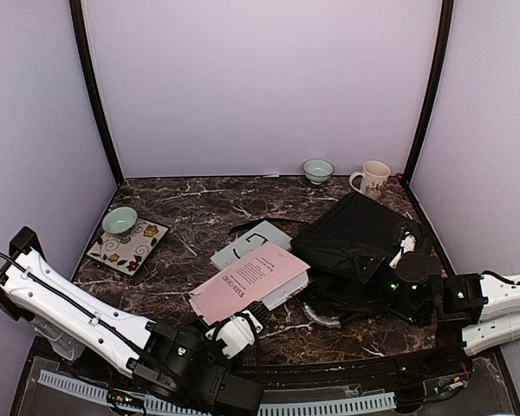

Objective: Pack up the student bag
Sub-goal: Place the book in the largest pocket of the bag.

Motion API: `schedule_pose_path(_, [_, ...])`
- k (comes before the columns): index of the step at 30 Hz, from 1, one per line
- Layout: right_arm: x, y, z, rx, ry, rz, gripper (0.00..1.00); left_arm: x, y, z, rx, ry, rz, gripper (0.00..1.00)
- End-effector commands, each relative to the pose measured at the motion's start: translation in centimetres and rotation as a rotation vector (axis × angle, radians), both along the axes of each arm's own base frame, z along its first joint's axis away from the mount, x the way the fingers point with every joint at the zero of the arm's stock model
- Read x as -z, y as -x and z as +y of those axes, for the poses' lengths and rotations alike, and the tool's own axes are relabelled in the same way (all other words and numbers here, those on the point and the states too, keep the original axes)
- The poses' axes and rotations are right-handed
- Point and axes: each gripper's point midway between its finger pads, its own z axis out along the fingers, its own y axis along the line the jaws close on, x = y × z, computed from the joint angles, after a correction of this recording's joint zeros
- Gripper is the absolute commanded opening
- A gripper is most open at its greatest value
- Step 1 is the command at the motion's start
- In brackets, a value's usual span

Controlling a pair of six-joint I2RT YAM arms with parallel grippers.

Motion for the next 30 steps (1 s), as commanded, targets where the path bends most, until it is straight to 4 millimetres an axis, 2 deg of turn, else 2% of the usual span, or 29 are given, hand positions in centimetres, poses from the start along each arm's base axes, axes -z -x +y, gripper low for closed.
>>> schedule_pose_path(1, [-0.9,-0.3,-0.1,0.018,-0.009,-0.034,0.00,-0.6,0.5,-1.9,0.064,0.015,-0.008,0.00])
schedule_pose_path(13, [-1.4,0.2,3.1,-0.105,-0.014,-0.022,0.00,0.6,1.3,-6.0,0.174,-0.019,-0.015,0.00])
schedule_pose_path(18, [-1.6,0.5,4.4,-0.159,-0.024,-0.017,0.00,1.9,0.2,-6.9,0.165,-0.044,-0.011,0.00])
schedule_pose_path(24, [-2.2,0.5,5.2,-0.176,-0.037,-0.021,0.00,2.3,-1.3,-7.5,0.159,-0.062,-0.018,0.00])
schedule_pose_path(30, [-2.2,1.0,6.7,-0.245,-0.033,-0.015,0.00,3.0,-1.3,-8.9,0.187,-0.062,-0.002,0.00])
